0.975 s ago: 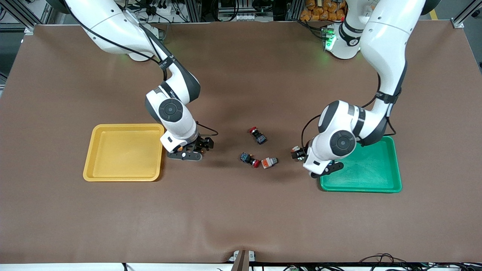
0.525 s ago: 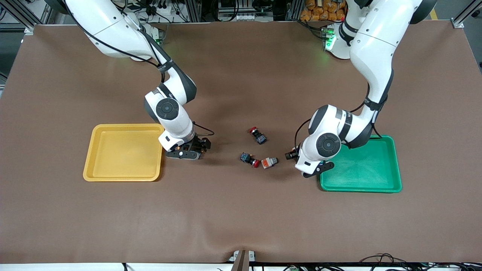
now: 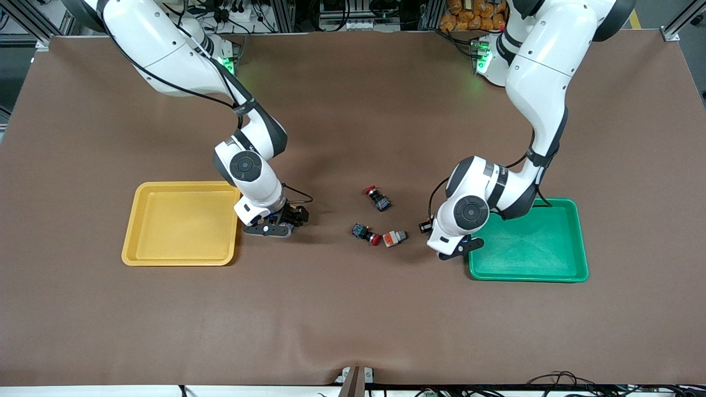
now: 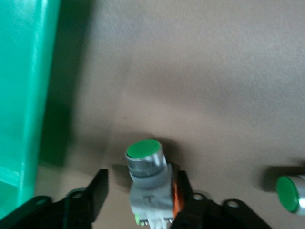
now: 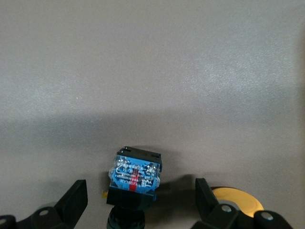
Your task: Place green and yellow buttons in trays
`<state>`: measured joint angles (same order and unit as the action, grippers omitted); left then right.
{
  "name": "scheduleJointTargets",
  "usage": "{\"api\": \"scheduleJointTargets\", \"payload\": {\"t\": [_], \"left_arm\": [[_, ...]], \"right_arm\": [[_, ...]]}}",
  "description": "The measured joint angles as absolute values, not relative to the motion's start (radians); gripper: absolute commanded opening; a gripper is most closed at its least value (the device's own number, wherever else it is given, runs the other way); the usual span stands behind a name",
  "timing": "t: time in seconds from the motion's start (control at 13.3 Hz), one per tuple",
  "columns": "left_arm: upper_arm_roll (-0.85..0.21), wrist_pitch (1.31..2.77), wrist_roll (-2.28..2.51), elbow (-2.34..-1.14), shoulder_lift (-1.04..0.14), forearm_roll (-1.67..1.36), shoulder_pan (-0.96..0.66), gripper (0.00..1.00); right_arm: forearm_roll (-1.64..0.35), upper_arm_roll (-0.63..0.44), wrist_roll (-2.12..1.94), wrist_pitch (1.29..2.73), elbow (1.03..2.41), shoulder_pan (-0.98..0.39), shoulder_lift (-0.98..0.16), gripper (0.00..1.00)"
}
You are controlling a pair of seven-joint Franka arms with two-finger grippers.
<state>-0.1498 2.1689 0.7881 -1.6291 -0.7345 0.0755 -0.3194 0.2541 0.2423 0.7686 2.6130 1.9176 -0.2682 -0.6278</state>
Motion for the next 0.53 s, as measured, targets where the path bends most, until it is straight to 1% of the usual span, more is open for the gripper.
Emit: {"api": "scheduleJointTargets", "payload": {"t": [0.07,0.15,0.22,0.38,0.45,0.53], "left_arm": [[-0.149,2.170,0.790,-1.626,-0.734,0.088,-0.319,0.00],[-0.147,2.170,0.792,-1.623,-0.734,0.093,-0.319,0.00],[-0.147,2.171,0.797,-1.622,-0.734,0.094,-0.319,0.00],[-0.146,2.172,0.811,-1.620,-0.734,0.095,-0.319,0.00],[-0.145,2.174,0.813,-1.616,-0.734,0.095,-0.317,0.00],[-0.144,2.176,0.814,-1.607,-0.730,0.095,-0.315,0.00]], "right_arm": [[0.255,0.242,0.769,2.613,1.918,-0.269,-0.628,1.00],[0.255,0.242,0.769,2.613,1.917,-0.270,-0.628,0.92],[0.256,0.242,0.769,2.613,1.917,-0.273,-0.628,0.80],[0.256,0.242,0.769,2.612,1.915,-0.277,-0.628,0.67],[0.256,0.240,0.768,2.611,1.914,-0.281,-0.628,0.51],[0.257,0.235,0.768,2.609,1.913,-0.288,-0.628,0.25]]}}
